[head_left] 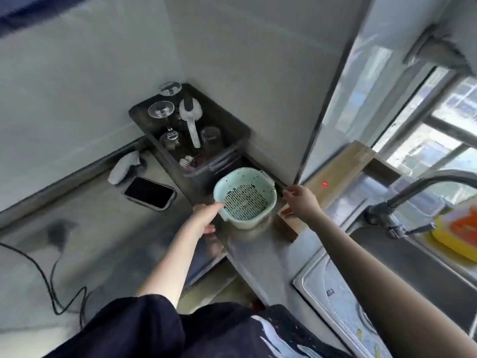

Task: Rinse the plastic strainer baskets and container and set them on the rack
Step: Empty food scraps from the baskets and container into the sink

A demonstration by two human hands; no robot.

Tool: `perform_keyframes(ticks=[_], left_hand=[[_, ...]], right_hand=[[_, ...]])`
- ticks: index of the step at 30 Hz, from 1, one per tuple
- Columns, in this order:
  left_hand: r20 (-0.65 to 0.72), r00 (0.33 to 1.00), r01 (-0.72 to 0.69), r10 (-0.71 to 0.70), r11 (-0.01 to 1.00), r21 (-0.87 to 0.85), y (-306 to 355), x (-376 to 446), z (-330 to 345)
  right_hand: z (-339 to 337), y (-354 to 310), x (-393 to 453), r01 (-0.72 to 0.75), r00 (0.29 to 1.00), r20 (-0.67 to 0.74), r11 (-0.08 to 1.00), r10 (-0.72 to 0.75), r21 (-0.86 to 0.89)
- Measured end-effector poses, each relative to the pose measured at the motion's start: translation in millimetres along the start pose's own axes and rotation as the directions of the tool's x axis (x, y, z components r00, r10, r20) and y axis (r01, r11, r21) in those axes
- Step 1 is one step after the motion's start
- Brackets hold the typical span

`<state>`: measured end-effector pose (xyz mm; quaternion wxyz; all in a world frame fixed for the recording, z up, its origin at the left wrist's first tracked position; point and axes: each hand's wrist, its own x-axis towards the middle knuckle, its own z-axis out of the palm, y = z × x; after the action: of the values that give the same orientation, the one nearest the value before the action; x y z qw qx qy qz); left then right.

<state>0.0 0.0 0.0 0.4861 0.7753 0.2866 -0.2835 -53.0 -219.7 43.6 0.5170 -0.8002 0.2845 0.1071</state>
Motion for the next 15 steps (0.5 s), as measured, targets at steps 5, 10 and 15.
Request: perform_keyframes(ticks=[5, 10, 15], left_hand=[[0.176, 0.984, 0.028, -0.014, 0.997, -0.072, 7.9, 12.1, 5.1], [0.213, 0.977, 0.028, 0.003, 0.989, -0.142, 10.2, 26.3, 2.5], [0.264, 0.958, -0.055, 0.11, 0.977, -0.208, 1.8, 23.2, 0.4]], right_hand=[[14.1, -6.3, 21.5, -0.024, 0.999, 0.032, 0.976, 0.031, -0.219], [19.6, -5.0, 34.1, -0.083, 0.993, 0.053, 0.957, 0.101, -0.277], [22.0, -2.2, 37.2, -0.117, 0.991, 0.042, 0.979, 0.125, -0.165]])
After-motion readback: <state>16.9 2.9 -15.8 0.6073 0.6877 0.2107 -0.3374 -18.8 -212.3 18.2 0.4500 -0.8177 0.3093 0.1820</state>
